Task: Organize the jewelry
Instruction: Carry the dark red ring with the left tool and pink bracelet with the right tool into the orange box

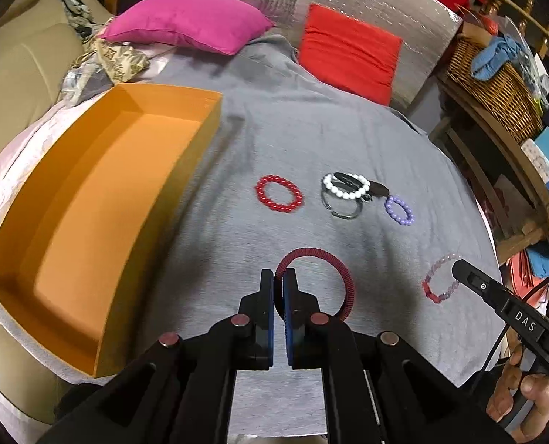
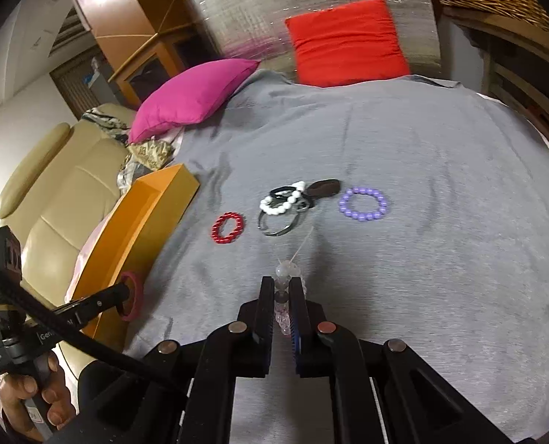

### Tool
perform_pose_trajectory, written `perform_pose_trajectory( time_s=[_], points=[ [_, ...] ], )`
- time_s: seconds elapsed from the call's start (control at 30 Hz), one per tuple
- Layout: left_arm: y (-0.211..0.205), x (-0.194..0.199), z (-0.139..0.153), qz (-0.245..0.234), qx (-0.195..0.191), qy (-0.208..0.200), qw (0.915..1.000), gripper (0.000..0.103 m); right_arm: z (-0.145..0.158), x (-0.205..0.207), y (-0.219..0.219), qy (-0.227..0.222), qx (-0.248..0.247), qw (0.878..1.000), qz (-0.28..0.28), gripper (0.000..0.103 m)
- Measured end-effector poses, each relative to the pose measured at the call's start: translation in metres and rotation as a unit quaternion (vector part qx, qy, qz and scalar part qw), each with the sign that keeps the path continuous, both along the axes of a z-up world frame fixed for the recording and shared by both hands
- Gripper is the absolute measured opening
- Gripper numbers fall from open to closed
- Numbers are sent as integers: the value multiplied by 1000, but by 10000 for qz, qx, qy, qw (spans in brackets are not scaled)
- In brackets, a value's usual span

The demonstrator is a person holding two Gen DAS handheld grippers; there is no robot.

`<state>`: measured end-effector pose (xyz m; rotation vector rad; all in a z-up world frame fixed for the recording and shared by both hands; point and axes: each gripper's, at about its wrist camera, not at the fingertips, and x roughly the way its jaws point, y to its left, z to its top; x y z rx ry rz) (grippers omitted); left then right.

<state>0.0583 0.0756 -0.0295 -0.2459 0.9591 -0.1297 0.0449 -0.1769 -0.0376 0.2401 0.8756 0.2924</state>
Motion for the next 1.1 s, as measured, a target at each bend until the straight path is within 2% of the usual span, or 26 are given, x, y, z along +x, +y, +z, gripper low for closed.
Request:
perform_pose_trajectory(
  time_s=[0.23, 0.57, 1.0, 1.1],
  points=[
    [21, -5, 6, 192, -68, -108, 9997, 5, 7, 3, 21, -57, -72, 9998, 174, 8],
    [76, -8, 13, 900, 21, -249, 9956, 5, 22, 20, 68, -202, -160, 9977, 623, 8],
    [140, -5, -11, 1766, 207, 12, 9841, 5, 41, 54, 169, -443, -163, 9873, 1514, 8],
    [147, -5, -18, 1875, 273, 99, 9818, 5, 44, 67, 193, -392, 53, 9840, 1735, 8]
  ],
)
